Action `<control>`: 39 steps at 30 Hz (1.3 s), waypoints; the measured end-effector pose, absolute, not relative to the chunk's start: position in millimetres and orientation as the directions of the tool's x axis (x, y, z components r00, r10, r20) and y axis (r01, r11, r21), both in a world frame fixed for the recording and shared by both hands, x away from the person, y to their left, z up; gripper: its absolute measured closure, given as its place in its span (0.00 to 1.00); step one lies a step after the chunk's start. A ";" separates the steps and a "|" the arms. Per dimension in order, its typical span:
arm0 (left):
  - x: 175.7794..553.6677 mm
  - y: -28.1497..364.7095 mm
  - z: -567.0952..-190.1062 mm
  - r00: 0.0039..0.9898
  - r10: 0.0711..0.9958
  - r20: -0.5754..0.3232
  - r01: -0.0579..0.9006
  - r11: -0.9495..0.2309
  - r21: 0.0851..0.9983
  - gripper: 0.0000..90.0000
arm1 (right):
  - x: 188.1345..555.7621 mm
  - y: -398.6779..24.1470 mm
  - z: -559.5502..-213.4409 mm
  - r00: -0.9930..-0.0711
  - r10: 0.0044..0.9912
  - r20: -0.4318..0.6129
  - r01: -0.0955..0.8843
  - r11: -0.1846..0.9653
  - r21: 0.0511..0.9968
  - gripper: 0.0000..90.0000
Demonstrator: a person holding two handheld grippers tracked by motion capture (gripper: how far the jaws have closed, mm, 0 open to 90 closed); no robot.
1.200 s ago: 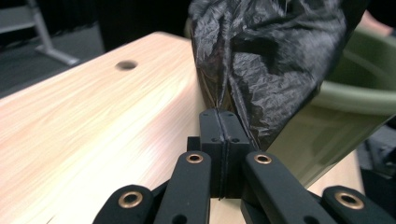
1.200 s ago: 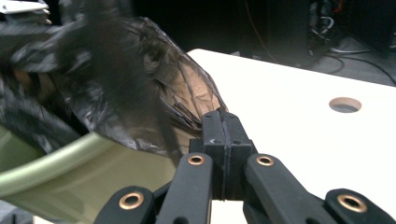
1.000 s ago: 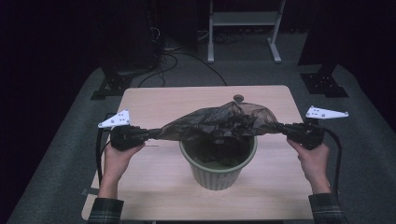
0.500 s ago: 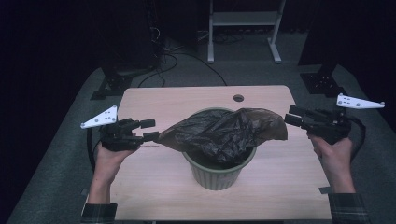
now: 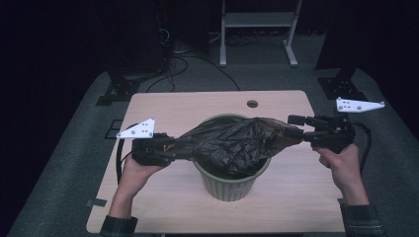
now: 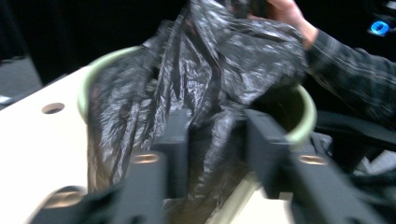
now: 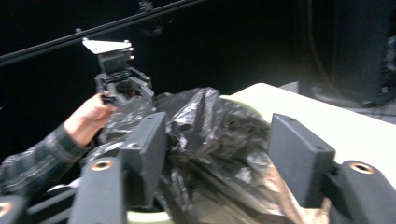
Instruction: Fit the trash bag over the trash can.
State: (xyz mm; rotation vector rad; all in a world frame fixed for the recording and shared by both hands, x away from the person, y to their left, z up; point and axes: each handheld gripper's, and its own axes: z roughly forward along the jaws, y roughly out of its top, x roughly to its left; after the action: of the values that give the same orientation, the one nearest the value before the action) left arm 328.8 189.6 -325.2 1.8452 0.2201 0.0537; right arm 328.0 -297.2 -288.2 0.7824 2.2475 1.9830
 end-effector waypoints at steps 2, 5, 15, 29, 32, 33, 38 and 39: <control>325.4 190.6 -324.8 0.984 0.169 -0.061 0.105 -0.270 0.957 0.84 | 325.0 -295.6 -289.8 -0.884 0.372 0.284 0.333 0.073 0.940 0.71; 320.4 194.1 -323.2 0.985 0.161 -0.056 0.095 -0.251 0.963 0.95 | 318.1 -291.1 -292.2 -0.901 0.351 0.256 0.314 0.121 0.941 0.94; 293.2 205.1 -336.2 0.992 0.117 -0.038 0.062 -0.209 0.976 0.95 | 284.2 -287.5 -313.7 -0.922 0.289 0.258 0.312 0.159 0.937 1.00; 273.7 213.5 -388.8 0.986 0.087 -0.141 0.161 -0.305 0.939 0.99 | 251.3 -294.2 -387.4 -0.882 0.286 0.375 0.443 0.233 0.866 1.00; 273.8 214.1 -392.9 0.984 0.090 -0.154 0.175 -0.305 0.936 1.00 | 250.5 -291.7 -395.1 -0.880 0.279 0.384 0.452 0.243 0.858 1.00; 273.6 213.2 -392.6 0.984 0.098 -0.151 0.174 -0.315 0.933 1.00 | 250.5 -290.9 -396.0 -0.879 0.278 0.389 0.456 0.243 0.856 1.00; 279.5 213.7 -408.8 0.973 0.147 -0.180 0.223 -0.379 0.898 1.00 | 252.9 -287.4 -411.8 -0.860 0.327 0.393 0.489 0.303 0.818 1.00; 281.1 214.5 -413.7 0.968 0.156 -0.195 0.241 -0.384 0.891 1.00 | 253.1 -287.5 -417.1 -0.853 0.339 0.397 0.499 0.310 0.809 1.00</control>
State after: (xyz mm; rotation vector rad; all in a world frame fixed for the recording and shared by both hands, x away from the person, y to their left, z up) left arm 281.1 214.5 -413.7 1.9740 0.2839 -0.0931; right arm 253.1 -287.5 -417.1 0.8594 2.6617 1.7405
